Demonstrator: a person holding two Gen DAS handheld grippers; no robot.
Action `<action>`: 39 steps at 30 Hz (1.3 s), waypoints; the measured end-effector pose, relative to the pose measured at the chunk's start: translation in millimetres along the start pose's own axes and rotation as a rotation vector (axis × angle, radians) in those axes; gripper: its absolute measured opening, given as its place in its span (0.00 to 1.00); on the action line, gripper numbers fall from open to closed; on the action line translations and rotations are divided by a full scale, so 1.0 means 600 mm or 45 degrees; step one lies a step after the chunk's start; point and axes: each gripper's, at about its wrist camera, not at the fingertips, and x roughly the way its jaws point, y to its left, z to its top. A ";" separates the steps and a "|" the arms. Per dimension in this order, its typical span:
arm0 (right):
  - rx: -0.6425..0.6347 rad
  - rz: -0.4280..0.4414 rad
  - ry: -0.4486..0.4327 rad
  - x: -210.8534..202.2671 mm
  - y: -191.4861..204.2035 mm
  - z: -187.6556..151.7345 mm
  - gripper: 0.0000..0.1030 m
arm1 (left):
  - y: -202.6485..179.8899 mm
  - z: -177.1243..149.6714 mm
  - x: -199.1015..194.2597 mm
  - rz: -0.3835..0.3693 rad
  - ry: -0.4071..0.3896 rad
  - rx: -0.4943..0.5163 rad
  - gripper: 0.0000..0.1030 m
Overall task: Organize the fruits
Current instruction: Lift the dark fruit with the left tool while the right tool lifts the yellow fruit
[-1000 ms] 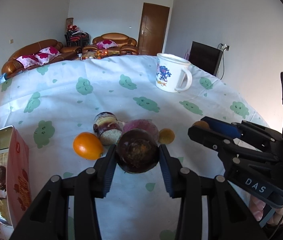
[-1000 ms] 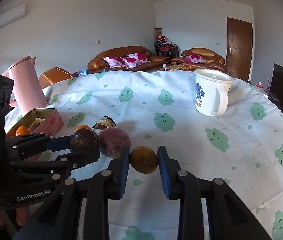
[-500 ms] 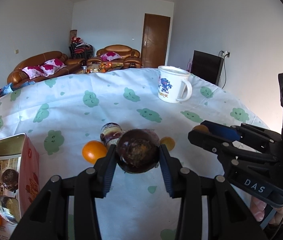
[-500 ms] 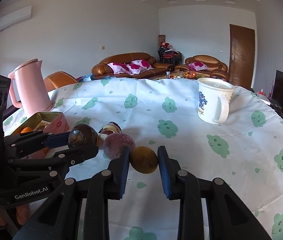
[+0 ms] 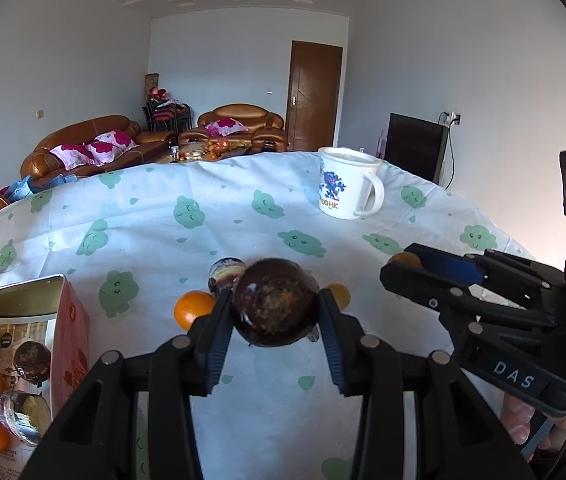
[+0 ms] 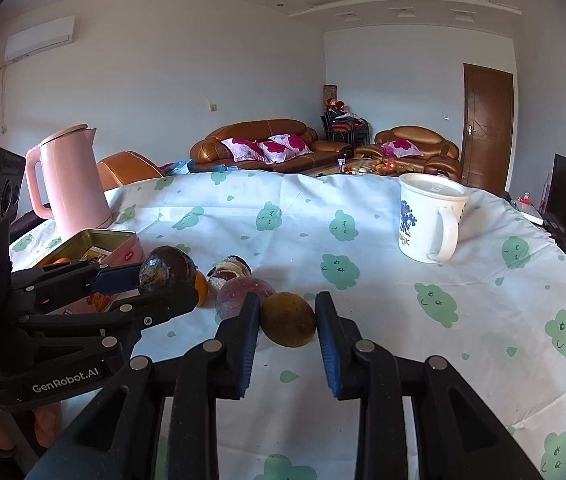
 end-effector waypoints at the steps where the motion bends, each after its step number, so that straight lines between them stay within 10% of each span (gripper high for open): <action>1: -0.002 0.000 -0.004 -0.001 0.001 0.000 0.29 | 0.000 0.000 -0.002 0.004 -0.006 -0.001 0.42; 39: -0.061 0.004 -0.160 -0.039 0.011 -0.006 0.29 | -0.004 -0.003 -0.041 0.089 -0.168 0.018 0.42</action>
